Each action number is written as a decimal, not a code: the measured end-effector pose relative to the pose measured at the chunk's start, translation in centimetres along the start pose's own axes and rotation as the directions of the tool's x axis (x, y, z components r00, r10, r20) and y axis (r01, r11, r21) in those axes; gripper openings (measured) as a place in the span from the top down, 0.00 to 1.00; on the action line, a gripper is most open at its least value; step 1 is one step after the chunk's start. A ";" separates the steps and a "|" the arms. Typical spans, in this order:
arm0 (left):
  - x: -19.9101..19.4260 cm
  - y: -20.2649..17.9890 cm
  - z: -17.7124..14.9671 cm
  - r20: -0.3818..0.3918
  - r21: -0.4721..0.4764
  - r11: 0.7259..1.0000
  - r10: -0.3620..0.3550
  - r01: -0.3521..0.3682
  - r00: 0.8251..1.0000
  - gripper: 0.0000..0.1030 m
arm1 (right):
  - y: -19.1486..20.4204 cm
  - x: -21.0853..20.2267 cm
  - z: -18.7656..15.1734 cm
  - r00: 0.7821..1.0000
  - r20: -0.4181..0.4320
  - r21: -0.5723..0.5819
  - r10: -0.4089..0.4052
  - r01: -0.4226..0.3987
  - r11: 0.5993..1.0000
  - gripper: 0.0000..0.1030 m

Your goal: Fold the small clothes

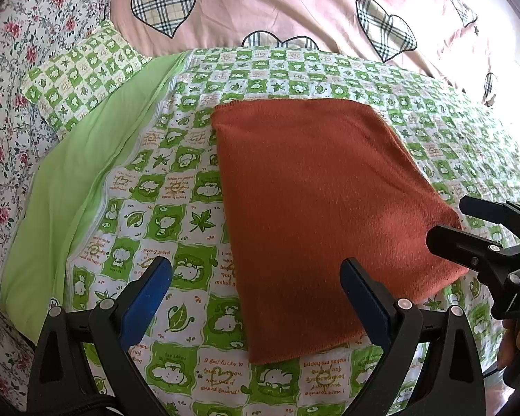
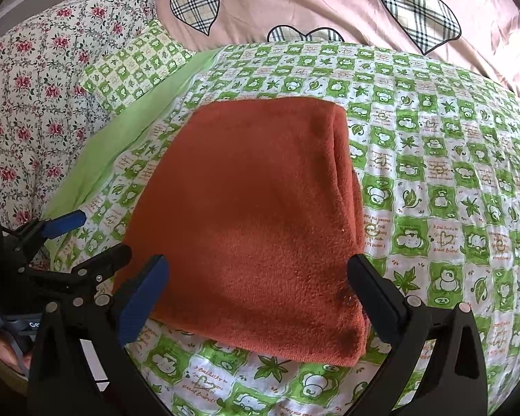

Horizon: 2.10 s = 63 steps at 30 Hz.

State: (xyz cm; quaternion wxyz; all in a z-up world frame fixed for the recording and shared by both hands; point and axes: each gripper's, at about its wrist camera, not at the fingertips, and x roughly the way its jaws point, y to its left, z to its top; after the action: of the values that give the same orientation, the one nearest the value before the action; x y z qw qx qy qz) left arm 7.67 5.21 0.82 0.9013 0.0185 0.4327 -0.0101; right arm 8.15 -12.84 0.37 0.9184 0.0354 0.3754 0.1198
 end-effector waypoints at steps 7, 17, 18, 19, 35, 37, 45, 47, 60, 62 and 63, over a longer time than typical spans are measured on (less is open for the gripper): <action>-0.1 -0.2 0.1 0.004 -0.002 1.000 0.001 -0.001 1.000 0.05 | 0.3 0.1 0.0 1.000 -0.002 -0.007 0.002 -0.002 1.000 0.01; -0.1 -0.2 0.2 0.007 -0.004 1.000 0.005 -0.005 1.000 0.05 | 0.3 0.2 0.0 1.000 -0.003 -0.007 0.003 -0.003 1.000 0.01; -0.1 -0.2 0.2 0.007 -0.004 1.000 0.004 -0.004 1.000 0.05 | 0.2 0.2 0.0 1.000 -0.002 -0.008 0.003 -0.003 1.000 0.01; -0.1 -0.2 0.3 0.007 -0.003 1.000 0.004 -0.004 1.000 0.05 | 0.2 0.2 0.0 1.000 -0.001 -0.008 0.002 -0.002 1.000 0.01; 0.0 -0.3 0.9 0.025 -0.004 0.999 0.032 -0.032 0.999 0.05 | 0.0 0.1 0.7 1.000 0.008 -0.007 0.004 -0.004 1.000 0.01; -0.1 -0.3 0.8 0.027 -0.005 0.999 0.032 -0.032 0.999 0.05 | 0.0 0.1 0.7 1.000 0.006 -0.009 0.005 -0.005 1.000 0.01; 0.0 -0.1 0.9 0.025 -0.015 0.999 0.032 -0.032 0.999 0.05 | 0.2 0.3 0.7 1.000 0.003 -0.015 0.007 -0.007 1.000 0.01; 0.0 -0.1 0.9 0.022 -0.018 0.999 0.032 -0.032 0.999 0.05 | 0.2 0.3 0.7 1.000 0.003 -0.014 0.006 -0.006 1.000 0.01; 0.3 -0.4 1.2 0.025 -0.013 0.999 0.041 -0.040 0.999 0.05 | -0.3 0.5 0.9 1.000 0.002 -0.007 0.006 -0.006 1.000 0.01; 0.3 -0.4 1.3 0.027 -0.013 0.999 0.042 -0.042 0.999 0.05 | -0.4 0.5 0.9 1.000 0.003 -0.005 0.008 -0.008 1.000 0.01; 0.3 -0.4 1.3 0.027 -0.014 0.999 0.044 -0.044 0.999 0.05 | -0.5 0.6 0.9 1.000 0.002 -0.007 0.008 -0.008 1.000 0.01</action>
State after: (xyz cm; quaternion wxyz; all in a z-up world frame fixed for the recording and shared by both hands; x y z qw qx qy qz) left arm 8.86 4.80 1.34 0.9072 0.0220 0.4200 0.0122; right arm 9.28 -13.12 0.60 0.9185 0.0340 0.3739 0.1245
